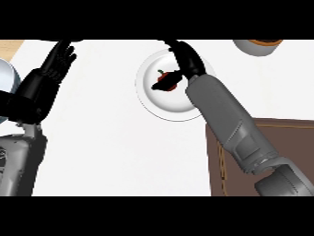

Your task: Pick the bell pepper from the tray and place it in the plate

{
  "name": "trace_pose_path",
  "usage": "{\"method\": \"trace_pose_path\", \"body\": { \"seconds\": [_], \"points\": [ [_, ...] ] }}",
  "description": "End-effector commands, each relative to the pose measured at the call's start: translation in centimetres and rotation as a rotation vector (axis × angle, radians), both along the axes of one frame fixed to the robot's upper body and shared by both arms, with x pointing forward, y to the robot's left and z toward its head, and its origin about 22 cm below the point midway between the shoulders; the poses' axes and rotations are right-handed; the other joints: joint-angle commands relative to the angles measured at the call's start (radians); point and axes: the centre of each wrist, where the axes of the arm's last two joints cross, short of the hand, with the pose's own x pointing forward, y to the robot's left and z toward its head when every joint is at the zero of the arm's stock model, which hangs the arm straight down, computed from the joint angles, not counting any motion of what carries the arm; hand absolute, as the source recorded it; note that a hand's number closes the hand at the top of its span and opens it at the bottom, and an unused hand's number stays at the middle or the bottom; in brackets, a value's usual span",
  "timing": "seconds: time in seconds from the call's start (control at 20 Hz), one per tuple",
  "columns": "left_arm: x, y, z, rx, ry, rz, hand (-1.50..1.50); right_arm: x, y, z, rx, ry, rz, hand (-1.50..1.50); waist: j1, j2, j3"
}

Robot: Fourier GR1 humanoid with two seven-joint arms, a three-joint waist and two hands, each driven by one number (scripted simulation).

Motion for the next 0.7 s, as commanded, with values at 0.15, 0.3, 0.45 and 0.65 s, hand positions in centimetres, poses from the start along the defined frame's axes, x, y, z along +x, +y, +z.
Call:
{"method": "trace_pose_path", "body": {
  "seconds": [0.15,0.3,0.45,0.65],
  "points": [
    [-1.0,1.8,-0.3,0.001,0.014,0.029,0.0,0.4,-0.7,0.5,0.297,-0.03,-0.032,-1.5,-0.025,-0.008,0.0],
    [-0.6,1.0,0.3,-0.003,0.003,0.034,0.0,0.9,-0.1,1.8,0.351,-0.012,-0.056,-1.5,-0.037,-0.01,0.0],
    [-1.8,1.9,-0.2,0.006,0.0,0.037,0.0,1.5,-4.2,1.0,0.41,-0.023,-0.096,-1.5,-0.047,-0.01,0.0],
    [-2.5,1.7,1.0,0.014,0.009,0.067,0.0,2.2,-7.7,2.1,0.469,-0.024,-0.134,-1.5,-0.064,-0.019,0.0]
  ]
}}
